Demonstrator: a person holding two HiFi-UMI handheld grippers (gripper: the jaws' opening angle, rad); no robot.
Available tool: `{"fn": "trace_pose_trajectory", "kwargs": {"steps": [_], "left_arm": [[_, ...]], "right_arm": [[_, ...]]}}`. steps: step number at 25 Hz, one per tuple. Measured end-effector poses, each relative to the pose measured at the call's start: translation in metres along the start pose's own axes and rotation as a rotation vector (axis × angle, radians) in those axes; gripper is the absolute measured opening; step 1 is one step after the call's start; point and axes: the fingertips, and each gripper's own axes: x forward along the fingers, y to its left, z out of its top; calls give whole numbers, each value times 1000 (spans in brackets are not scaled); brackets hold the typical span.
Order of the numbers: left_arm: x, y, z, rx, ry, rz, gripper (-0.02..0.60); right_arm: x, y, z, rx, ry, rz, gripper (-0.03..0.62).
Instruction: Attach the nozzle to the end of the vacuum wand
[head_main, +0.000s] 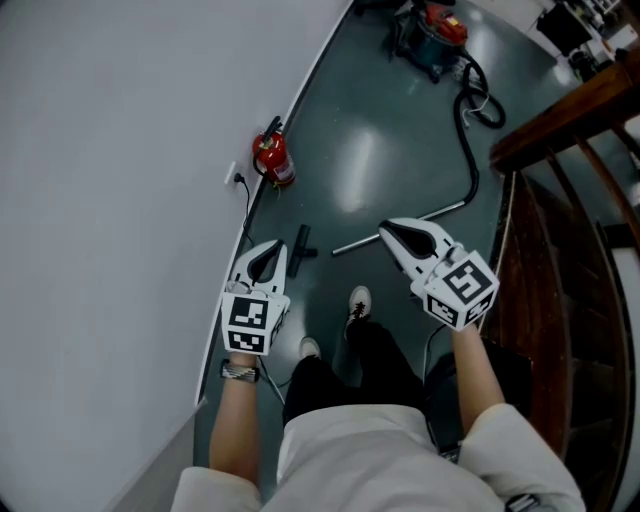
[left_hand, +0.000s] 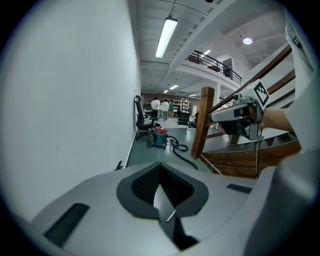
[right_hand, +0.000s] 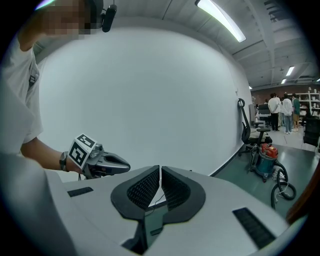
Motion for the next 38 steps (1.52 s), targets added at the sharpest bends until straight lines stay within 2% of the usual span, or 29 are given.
{"fn": "trace_pose_trajectory", "kwargs": {"steps": [9,19,32,38], "left_arm": [[48,23,-66,-2,35,-11,-3],[100,40,-125,-8,59,-33,-3],[163,60,-197,-26,81,-8,-3],[199,61,-232,1,70,-8,-2]], "right_arm": [[44,-28,-70,3,35,-12,29],[86,-49,-130,1,59,-5,29],[136,-78,-206,-11,44,45,29],[156,-92,-251,-26,24,53,29]]}}
